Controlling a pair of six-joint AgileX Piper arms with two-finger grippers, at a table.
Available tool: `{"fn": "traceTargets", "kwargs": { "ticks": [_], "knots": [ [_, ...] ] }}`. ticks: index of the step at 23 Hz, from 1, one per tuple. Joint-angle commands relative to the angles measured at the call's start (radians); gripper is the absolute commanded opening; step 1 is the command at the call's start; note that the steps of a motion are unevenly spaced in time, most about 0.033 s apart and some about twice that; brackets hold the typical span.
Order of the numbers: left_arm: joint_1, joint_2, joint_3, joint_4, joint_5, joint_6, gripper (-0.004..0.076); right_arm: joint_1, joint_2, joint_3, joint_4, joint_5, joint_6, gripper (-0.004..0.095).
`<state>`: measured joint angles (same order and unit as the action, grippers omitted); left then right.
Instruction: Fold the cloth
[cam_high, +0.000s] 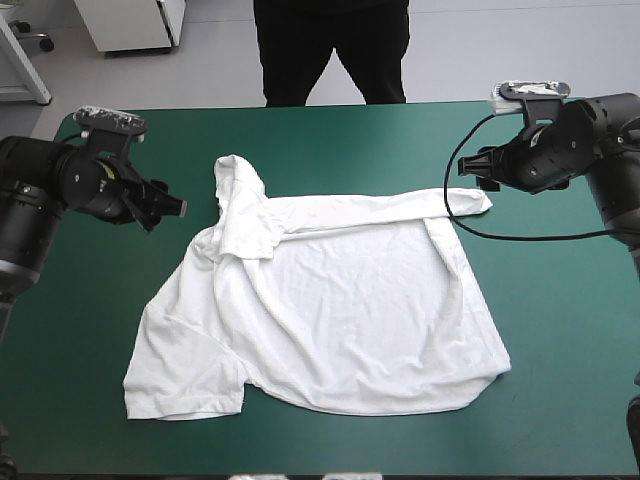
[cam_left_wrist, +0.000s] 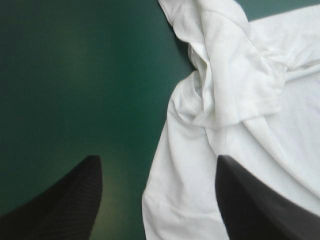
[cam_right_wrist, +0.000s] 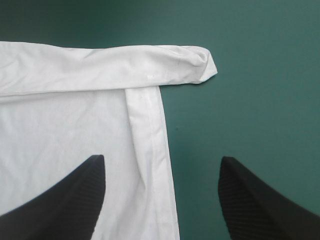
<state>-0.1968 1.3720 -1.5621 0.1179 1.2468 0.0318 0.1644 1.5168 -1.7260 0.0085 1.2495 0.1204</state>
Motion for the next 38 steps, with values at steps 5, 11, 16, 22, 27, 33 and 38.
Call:
{"fn": "traceTargets", "kwargs": {
  "ticks": [5, 11, 16, 22, 27, 33, 38],
  "knots": [
    [-0.001, -0.120, 0.220, -0.011, 0.040, -0.104, 0.0475, -0.007, -0.044, -0.028, 0.001, -0.001, -0.009, 0.0602],
    [0.082, -0.052, 0.268, -0.037, -0.020, -0.105, 0.0475, -0.007, -0.044, -0.028, -0.001, -0.001, -0.009, 0.0578],
    [0.150, 0.121, 0.268, -0.118, -0.047, -0.007, 0.0475, -0.007, -0.042, -0.028, -0.001, -0.001, -0.011, 0.0577],
    [0.150, 0.247, 0.268, -0.124, -0.073, 0.014, 0.0475, -0.007, -0.042, -0.028, -0.003, -0.001, -0.013, 0.0577],
    [0.150, 0.318, 0.268, -0.118, -0.128, 0.014, 0.0475, -0.007, -0.042, -0.028, -0.003, -0.001, -0.013, 0.0577],
    [0.150, 0.421, 0.268, -0.128, -0.149, 0.014, 0.0433, -0.007, -0.042, -0.028, -0.009, -0.001, -0.017, 0.0577],
    [0.150, 0.427, 0.268, -0.135, -0.118, 0.014, 0.0031, -0.007, -0.042, -0.028, -0.050, -0.001, -0.017, 0.0577]
  ]
}}
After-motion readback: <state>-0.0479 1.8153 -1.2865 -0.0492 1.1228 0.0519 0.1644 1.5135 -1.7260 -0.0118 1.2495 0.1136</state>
